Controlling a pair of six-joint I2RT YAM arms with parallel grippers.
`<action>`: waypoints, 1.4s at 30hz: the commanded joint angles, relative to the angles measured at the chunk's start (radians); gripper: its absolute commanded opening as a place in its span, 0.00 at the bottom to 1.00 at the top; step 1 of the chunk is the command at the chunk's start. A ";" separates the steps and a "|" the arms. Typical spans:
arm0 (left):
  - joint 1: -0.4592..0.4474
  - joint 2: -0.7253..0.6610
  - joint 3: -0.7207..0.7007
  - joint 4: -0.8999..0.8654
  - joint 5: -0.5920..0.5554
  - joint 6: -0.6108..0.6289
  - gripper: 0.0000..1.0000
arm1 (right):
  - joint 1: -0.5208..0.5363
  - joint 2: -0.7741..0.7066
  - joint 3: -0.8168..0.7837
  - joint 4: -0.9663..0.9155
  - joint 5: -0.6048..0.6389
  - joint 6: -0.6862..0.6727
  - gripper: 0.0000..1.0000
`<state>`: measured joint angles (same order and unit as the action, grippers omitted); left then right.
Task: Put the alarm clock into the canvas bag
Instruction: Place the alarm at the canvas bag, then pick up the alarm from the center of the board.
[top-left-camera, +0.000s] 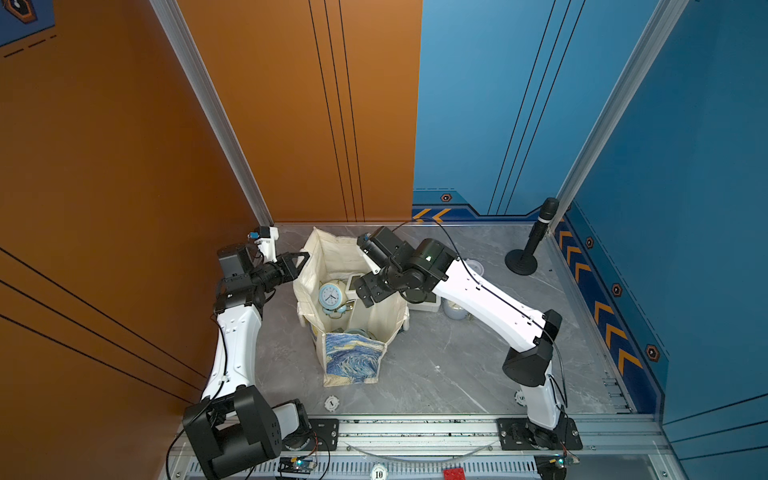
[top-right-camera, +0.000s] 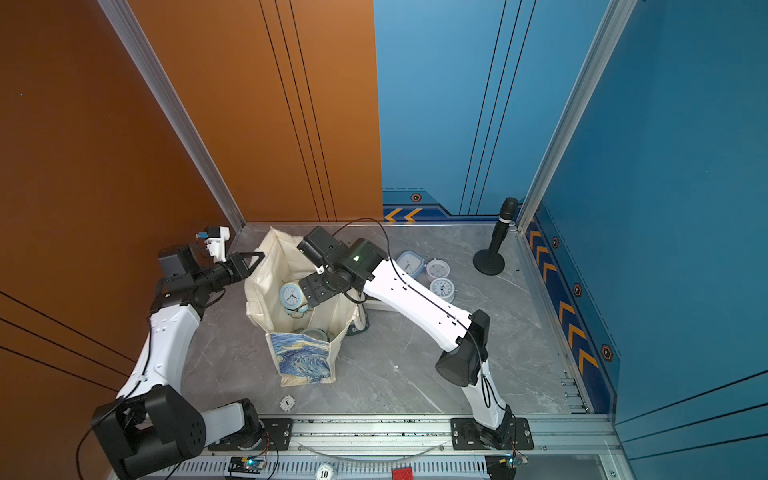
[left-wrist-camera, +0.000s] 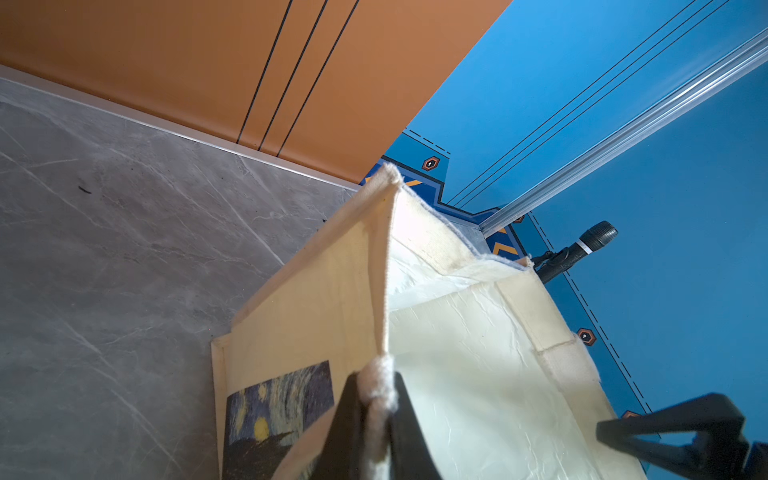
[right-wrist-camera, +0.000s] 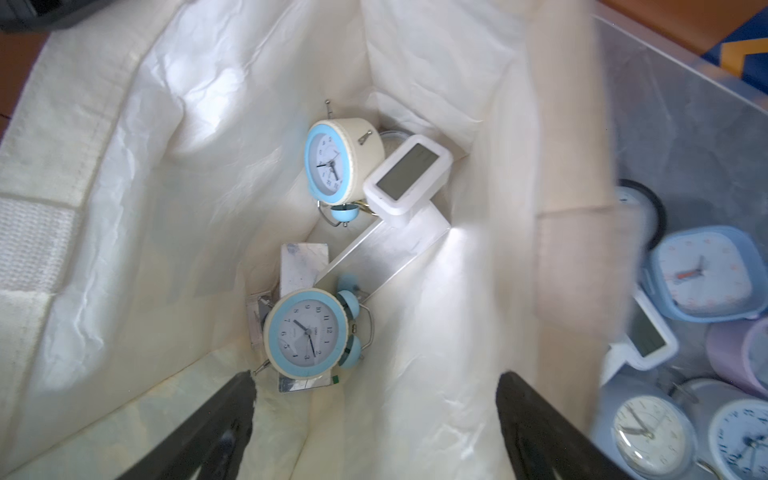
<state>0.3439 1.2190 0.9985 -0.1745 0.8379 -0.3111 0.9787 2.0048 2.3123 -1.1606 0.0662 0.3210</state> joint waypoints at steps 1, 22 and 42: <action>-0.008 0.002 -0.012 0.007 0.000 0.012 0.00 | -0.041 -0.076 -0.052 -0.019 0.069 0.001 0.92; -0.003 -0.003 -0.010 0.007 0.000 0.011 0.00 | -0.393 -0.301 -0.494 0.002 0.084 -0.315 0.94; -0.006 -0.008 -0.010 0.008 0.003 0.012 0.00 | -0.514 0.015 -0.550 0.049 -0.036 -0.567 0.98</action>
<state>0.3439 1.2190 0.9985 -0.1749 0.8379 -0.3111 0.4709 2.0022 1.7397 -1.1309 0.0654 -0.2184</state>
